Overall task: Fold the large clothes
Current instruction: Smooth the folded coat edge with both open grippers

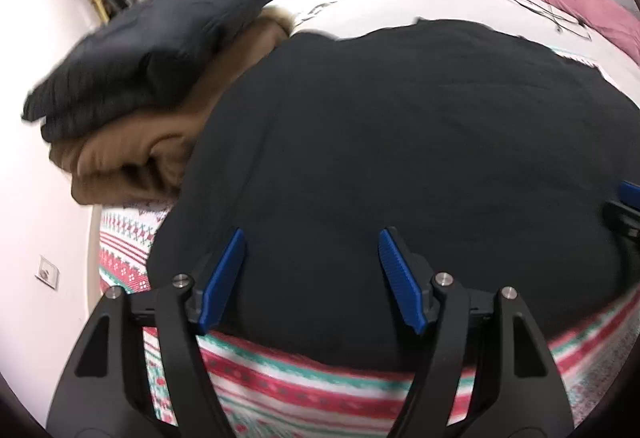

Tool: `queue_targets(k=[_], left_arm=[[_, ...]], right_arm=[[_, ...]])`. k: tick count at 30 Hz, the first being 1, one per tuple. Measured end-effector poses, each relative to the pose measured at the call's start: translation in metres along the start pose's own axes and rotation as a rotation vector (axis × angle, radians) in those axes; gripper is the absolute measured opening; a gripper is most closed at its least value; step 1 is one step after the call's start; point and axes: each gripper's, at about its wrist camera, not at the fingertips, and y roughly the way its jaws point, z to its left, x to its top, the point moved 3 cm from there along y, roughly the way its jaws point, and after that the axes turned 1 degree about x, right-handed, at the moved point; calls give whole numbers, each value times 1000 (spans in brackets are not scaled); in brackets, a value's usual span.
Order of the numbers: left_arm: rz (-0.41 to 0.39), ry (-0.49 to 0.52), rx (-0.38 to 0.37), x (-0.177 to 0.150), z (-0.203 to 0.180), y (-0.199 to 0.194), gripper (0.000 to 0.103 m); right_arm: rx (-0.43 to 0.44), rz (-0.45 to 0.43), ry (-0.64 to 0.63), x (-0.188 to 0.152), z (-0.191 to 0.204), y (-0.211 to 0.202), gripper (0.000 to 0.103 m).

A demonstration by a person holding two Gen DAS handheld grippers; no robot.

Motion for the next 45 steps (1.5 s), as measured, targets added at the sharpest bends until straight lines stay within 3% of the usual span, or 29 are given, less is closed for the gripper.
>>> queue_targets(k=[2, 4, 10, 17, 24, 29, 36, 40, 45], left_arm=[[-23, -13, 36, 2, 11, -1, 71], [-21, -16, 47, 2, 17, 1, 71], [-34, -13, 60, -8, 19, 4, 71], [-29, -33, 63, -9, 24, 1, 71], [-47, -76, 20, -2, 23, -24, 71], [-86, -137, -48, 3, 33, -54, 71], [-83, -98, -123, -8, 40, -76, 71], [-81, -108, -152, -12, 45, -85, 71], [-82, -94, -147, -17, 42, -86, 71]], right_arm=[[-8, -14, 11, 4, -8, -4, 64], [-75, -25, 14, 3, -24, -11, 68], [-203, -11, 134, -10, -110, -18, 68], [-248, -42, 236, -32, -170, -54, 66], [-307, -69, 205, -43, -152, -80, 68], [-204, -117, 320, -41, -153, -116, 68], [-94, -111, 501, -57, -146, -144, 68], [-86, -115, 561, -73, -146, -169, 68], [-110, -116, 501, -76, -128, -194, 68]])
